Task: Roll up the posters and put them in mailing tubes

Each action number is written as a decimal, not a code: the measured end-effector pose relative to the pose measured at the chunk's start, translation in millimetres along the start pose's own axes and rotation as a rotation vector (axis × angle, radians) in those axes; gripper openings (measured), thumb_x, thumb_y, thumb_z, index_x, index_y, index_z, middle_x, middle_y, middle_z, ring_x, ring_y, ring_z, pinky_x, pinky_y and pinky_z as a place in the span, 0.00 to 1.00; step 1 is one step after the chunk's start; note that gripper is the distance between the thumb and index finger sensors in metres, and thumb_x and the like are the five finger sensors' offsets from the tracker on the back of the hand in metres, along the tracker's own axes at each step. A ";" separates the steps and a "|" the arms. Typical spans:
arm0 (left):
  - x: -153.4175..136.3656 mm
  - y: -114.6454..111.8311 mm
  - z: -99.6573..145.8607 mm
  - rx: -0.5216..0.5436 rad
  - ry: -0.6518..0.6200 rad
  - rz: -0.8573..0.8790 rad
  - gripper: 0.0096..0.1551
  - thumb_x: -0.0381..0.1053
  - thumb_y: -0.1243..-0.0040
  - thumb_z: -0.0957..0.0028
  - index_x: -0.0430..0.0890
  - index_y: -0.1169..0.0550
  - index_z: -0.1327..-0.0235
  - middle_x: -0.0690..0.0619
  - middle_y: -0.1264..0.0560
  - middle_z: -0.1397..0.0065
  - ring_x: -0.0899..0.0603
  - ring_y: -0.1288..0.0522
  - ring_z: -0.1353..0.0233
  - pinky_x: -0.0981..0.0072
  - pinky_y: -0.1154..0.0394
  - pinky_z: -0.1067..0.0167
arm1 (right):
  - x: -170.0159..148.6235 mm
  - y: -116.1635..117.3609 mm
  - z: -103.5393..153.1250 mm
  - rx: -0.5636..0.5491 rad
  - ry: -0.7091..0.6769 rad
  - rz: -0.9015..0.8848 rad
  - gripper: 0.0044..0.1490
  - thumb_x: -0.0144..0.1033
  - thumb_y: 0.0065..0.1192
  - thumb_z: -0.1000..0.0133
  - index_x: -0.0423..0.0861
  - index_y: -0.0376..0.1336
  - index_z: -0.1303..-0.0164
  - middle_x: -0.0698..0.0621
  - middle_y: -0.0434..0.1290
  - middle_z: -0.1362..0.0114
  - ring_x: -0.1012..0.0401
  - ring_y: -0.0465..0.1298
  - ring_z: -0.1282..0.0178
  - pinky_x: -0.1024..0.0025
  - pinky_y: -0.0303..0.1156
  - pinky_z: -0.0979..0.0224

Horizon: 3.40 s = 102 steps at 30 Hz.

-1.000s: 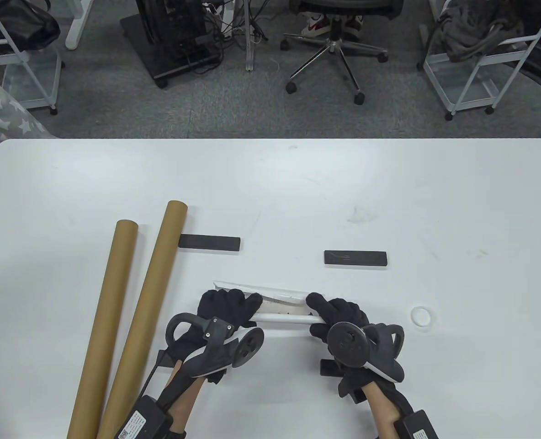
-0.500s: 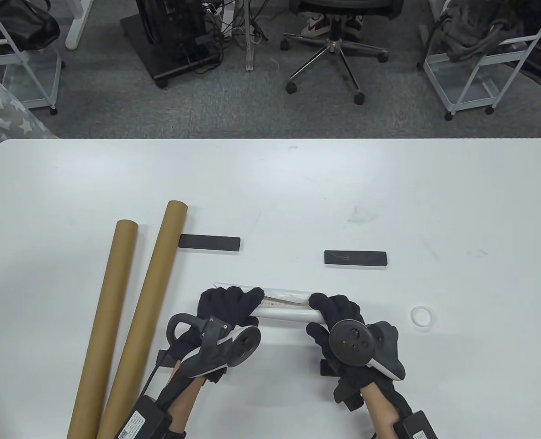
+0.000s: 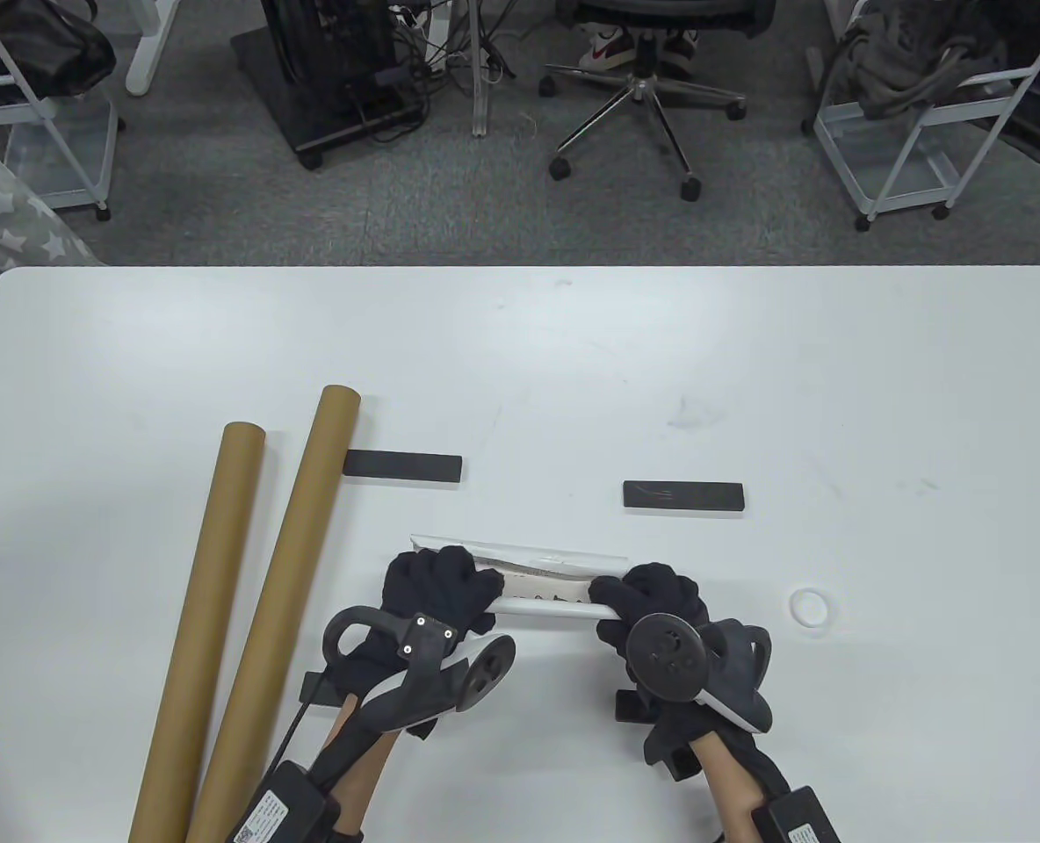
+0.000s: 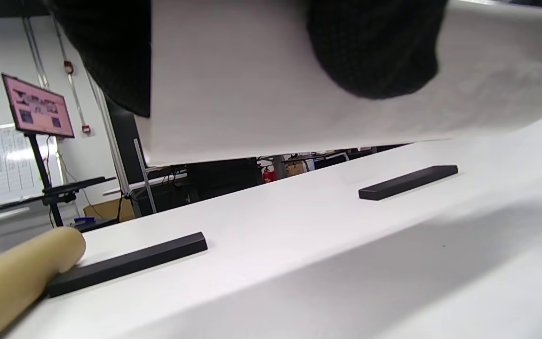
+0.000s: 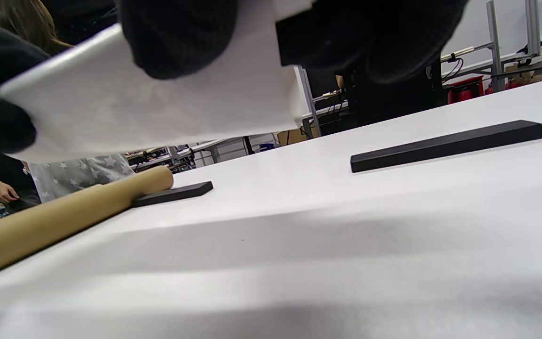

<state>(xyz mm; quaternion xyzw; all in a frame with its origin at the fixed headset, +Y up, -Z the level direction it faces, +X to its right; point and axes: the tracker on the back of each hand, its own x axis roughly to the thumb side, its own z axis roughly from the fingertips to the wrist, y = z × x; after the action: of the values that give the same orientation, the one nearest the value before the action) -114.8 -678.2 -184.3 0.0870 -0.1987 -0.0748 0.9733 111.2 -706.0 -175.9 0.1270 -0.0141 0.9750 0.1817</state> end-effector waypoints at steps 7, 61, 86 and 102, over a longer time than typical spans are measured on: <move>-8.9 -1.2 0.8 -0.001 -0.004 0.031 0.33 0.61 0.40 0.52 0.59 0.25 0.30 0.62 0.18 0.36 0.50 0.15 0.38 0.49 0.20 0.29 | -0.5 -3.1 1.0 -0.043 0.001 0.032 0.38 0.41 0.59 0.47 0.46 0.58 0.24 0.46 0.72 0.33 0.47 0.76 0.39 0.37 0.69 0.27; -3.8 -0.2 1.5 0.002 -0.030 0.019 0.35 0.59 0.44 0.48 0.56 0.30 0.25 0.55 0.24 0.32 0.46 0.21 0.37 0.43 0.26 0.26 | 2.3 1.8 -0.2 -0.002 -0.024 0.114 0.35 0.37 0.55 0.43 0.43 0.54 0.24 0.44 0.67 0.34 0.48 0.73 0.45 0.34 0.67 0.27; -8.6 0.0 1.1 0.043 -0.006 -0.043 0.31 0.56 0.35 0.52 0.62 0.23 0.32 0.61 0.21 0.33 0.51 0.17 0.35 0.51 0.21 0.27 | 1.0 -2.7 0.8 -0.043 -0.014 0.126 0.35 0.38 0.64 0.49 0.49 0.63 0.29 0.48 0.71 0.35 0.49 0.76 0.40 0.38 0.69 0.27; -7.7 -0.8 1.1 0.021 0.001 0.068 0.35 0.55 0.39 0.48 0.57 0.31 0.24 0.54 0.23 0.31 0.45 0.20 0.35 0.45 0.21 0.29 | 1.2 -4.0 1.8 -0.103 -0.015 0.033 0.33 0.27 0.54 0.43 0.44 0.58 0.24 0.42 0.67 0.25 0.43 0.73 0.29 0.38 0.66 0.25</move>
<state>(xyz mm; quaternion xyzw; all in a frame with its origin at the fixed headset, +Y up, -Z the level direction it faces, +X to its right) -122.3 -677.8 -186.3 0.0903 -0.2017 -0.0394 0.9745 112.1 -702.0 -173.9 0.1246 -0.0675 0.9749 0.1716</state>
